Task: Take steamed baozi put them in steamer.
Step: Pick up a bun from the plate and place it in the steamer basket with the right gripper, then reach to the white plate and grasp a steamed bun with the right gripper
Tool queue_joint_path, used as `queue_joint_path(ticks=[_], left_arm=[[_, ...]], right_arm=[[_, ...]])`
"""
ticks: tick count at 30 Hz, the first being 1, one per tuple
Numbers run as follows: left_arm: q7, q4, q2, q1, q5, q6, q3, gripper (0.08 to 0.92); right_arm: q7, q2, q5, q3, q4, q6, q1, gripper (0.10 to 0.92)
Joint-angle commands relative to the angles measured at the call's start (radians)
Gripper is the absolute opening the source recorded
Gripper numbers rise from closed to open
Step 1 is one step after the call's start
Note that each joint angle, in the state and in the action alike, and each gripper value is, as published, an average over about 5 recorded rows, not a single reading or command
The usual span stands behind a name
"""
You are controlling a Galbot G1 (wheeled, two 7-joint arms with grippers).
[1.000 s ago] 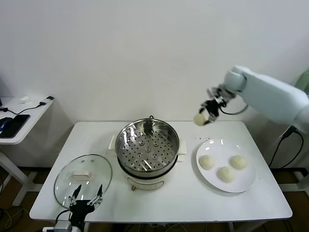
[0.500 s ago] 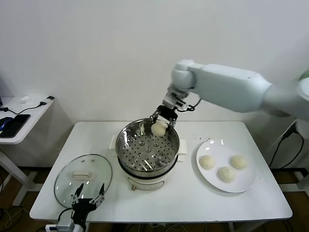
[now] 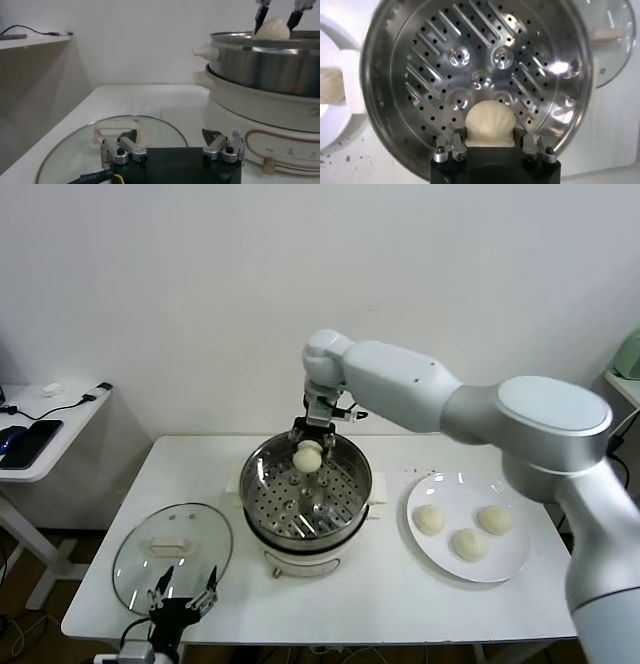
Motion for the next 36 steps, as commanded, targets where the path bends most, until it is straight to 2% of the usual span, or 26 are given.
queue_joint_path(ticks=[1,8,15,19,23,26,29,36], left_arm=[[-0.001,-0.002,-0.001,0.002,0.000,0.001,0.000,0.823],[-0.005,-0.005,-0.001,-0.001,-0.003,0.002,-0.001,0.823],[-0.009,0.001,-0.001,-0.005,-0.006,0.000,0.001,0.823],[-0.009,-0.003,-0.002,-0.005,-0.007,0.002,0.000,0.823],[-0.008,-0.006,-0.002,-0.006,-0.006,0.003,0.000,0.823],[-0.006,-0.010,-0.004,-0.004,-0.006,0.004,0.000,0.823],[-0.006,-0.013,-0.006,-0.003,-0.006,0.007,-0.004,0.823],[-0.006,-0.011,-0.004,-0.012,-0.011,0.009,-0.016,0.823]], right_arm=[[0.005,0.064,-0.098,0.057,-0.128,0.071,-0.078,0.622],[0.020,0.071,-0.089,0.062,-0.177,0.069,-0.090,0.638],[0.031,0.057,-0.047,0.060,-0.164,0.070,-0.062,0.792],[-0.010,0.018,0.096,0.023,-0.109,0.070,0.015,0.820],[-0.086,-0.040,0.386,-0.089,-0.067,0.032,0.142,0.822],[-0.119,-0.120,0.647,-0.239,0.008,-0.079,0.262,0.823],[-0.109,-0.252,0.805,-0.387,0.118,-0.246,0.357,0.823],[0.012,-0.588,0.814,-0.554,0.369,-0.585,0.421,0.823]])
